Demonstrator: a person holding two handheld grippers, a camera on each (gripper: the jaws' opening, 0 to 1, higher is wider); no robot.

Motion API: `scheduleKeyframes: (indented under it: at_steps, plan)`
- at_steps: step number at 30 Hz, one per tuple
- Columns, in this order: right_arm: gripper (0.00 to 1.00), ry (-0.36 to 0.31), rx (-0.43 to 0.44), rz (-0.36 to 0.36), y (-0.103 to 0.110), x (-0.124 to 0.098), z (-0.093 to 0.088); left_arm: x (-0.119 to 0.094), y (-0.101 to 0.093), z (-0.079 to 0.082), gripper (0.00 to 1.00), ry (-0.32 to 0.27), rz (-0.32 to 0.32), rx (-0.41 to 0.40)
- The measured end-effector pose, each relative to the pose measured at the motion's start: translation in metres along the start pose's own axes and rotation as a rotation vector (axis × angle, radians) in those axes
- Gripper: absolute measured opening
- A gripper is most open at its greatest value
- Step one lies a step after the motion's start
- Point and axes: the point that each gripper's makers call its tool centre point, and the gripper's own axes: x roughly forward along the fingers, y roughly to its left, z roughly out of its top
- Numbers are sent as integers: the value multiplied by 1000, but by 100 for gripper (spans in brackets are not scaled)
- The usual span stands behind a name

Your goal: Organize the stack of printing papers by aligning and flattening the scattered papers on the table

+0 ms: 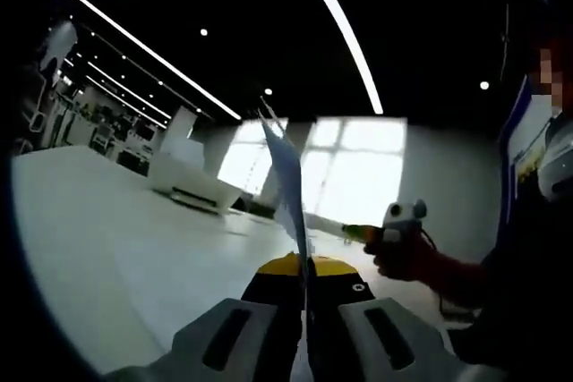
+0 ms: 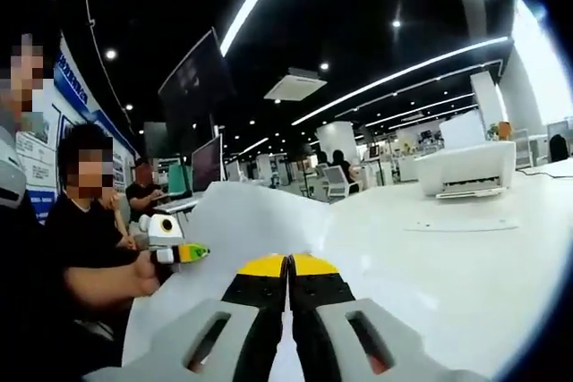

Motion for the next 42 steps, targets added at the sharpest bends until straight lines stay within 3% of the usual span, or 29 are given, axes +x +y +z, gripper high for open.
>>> scheduleKeyframes:
  at_steps: [23, 42]
  plan:
    - [1, 31, -63, -112, -32, -38, 5, 0, 5, -2, 6, 6, 9, -13]
    - [10, 108, -91, -151, -46, -41, -5, -1, 5, -2, 6, 7, 13, -16]
